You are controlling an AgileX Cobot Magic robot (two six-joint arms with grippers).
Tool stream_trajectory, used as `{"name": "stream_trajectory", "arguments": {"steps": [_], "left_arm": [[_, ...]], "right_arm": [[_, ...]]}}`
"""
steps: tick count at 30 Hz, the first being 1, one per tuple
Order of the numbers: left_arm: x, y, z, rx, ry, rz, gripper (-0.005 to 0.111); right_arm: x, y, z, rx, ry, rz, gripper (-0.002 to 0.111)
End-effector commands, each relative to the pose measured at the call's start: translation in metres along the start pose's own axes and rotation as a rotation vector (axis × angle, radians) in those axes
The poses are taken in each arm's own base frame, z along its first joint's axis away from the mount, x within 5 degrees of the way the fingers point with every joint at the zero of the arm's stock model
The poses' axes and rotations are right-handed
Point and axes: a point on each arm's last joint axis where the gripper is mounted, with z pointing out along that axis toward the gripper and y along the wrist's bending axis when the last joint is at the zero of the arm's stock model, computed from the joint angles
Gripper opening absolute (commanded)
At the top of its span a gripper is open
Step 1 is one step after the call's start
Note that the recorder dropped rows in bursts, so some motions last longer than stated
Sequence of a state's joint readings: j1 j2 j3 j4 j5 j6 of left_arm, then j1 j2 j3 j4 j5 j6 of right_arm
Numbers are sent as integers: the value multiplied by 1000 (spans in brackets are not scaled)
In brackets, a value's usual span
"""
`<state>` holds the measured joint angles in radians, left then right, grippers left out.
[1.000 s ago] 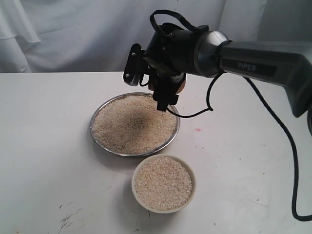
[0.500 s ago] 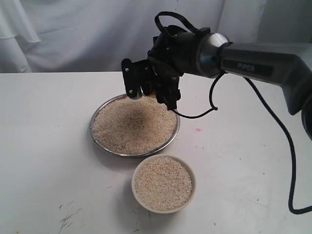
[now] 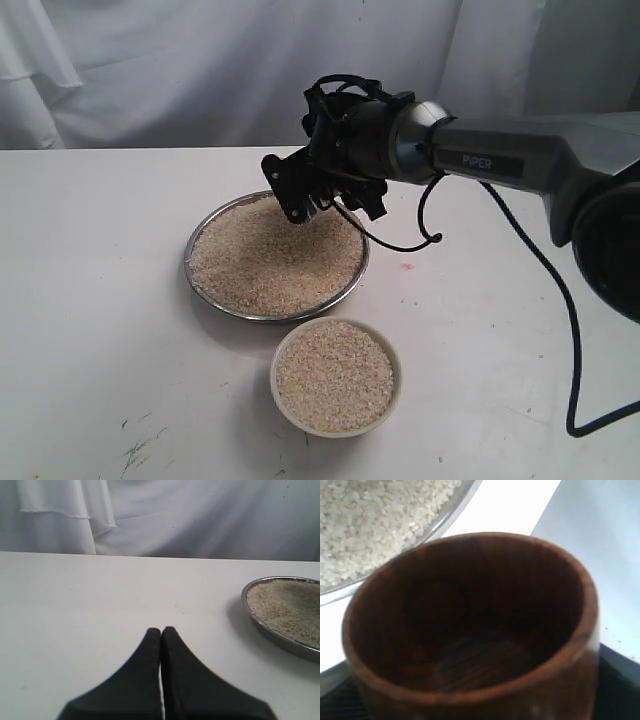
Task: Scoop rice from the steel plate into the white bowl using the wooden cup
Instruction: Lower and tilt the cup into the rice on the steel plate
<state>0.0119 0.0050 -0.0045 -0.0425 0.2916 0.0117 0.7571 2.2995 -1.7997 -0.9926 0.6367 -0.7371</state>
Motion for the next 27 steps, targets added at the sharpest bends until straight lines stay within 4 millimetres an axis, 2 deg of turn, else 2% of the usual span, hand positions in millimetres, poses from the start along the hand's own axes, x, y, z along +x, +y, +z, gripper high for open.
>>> {"name": "stream_trajectory", "arguments": {"steps": [1,6,10,19,27], "left_arm": [[1,0,0,2,-7,-4,0],[1,0,0,2,-7,-4,0],[1,0,0,2,-7,-4,0],[1,0,0,2,-7,-4,0],[1,0,0,2,-7,-4,0]], "right_arm": [[-17,2,5,37,-4,-110,0],[-31,18,25,49,34,-267,0],[-34,23,30,45,39,-294,0],[-43,29,34,33,31,-302,0],[-59,27,23,50,21,-296,0]]}}
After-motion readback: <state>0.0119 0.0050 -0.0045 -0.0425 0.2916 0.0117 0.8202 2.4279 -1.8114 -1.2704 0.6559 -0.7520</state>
